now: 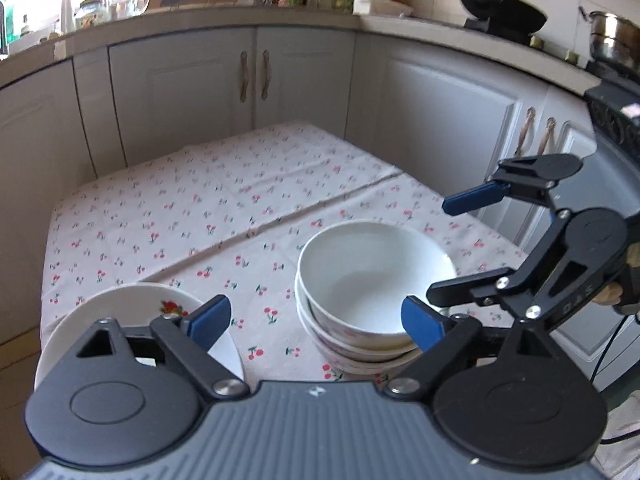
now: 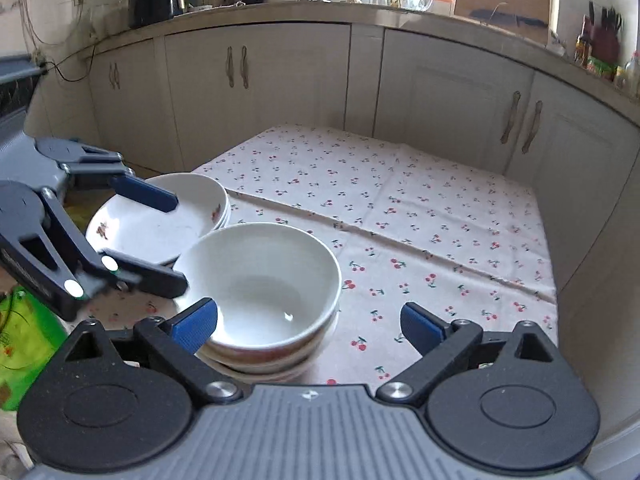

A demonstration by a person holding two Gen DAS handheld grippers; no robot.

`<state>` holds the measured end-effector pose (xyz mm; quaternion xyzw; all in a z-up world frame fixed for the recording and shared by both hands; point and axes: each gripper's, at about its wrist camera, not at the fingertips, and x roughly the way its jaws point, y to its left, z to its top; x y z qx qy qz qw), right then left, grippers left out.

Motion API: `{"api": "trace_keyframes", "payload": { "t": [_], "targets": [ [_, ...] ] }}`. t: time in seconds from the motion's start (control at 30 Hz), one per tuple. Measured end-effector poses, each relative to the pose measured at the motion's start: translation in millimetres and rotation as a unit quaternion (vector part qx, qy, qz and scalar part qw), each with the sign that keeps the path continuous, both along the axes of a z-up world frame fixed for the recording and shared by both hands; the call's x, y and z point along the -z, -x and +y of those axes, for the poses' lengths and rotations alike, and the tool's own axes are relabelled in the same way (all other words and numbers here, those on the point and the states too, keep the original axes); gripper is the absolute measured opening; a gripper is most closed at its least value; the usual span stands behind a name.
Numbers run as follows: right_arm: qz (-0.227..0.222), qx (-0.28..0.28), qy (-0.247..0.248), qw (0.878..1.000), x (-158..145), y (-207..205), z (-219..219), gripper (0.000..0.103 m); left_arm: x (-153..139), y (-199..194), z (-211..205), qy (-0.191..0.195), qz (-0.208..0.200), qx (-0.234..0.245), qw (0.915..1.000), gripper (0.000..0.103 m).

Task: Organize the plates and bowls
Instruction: 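Grasp the bowl stack from opposite sides with the left gripper while the right gripper grips it too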

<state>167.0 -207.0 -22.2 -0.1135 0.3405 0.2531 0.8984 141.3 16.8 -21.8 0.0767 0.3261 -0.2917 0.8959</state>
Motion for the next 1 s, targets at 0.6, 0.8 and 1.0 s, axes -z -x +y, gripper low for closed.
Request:
{"api": "trace_keyframes", "payload": {
  "t": [0.6, 0.8, 1.0],
  "targets": [
    [0.028, -0.066, 0.016, 0.997, 28, 19, -22, 0.103, 69, 19, -33, -0.055, 0.061, 0.070, 0.9942, 0.101],
    [0.060, -0.064, 0.063, 0.994, 67, 8, -14, 0.103, 85, 13, -41, -0.081, 0.052, 0.080, 0.9921, 0.101],
    [0.068, -0.081, 0.070, 0.992, 78, 0, -10, 0.103, 88, 10, -47, -0.095, 0.044, 0.101, 0.9894, 0.102]
  ]
}}
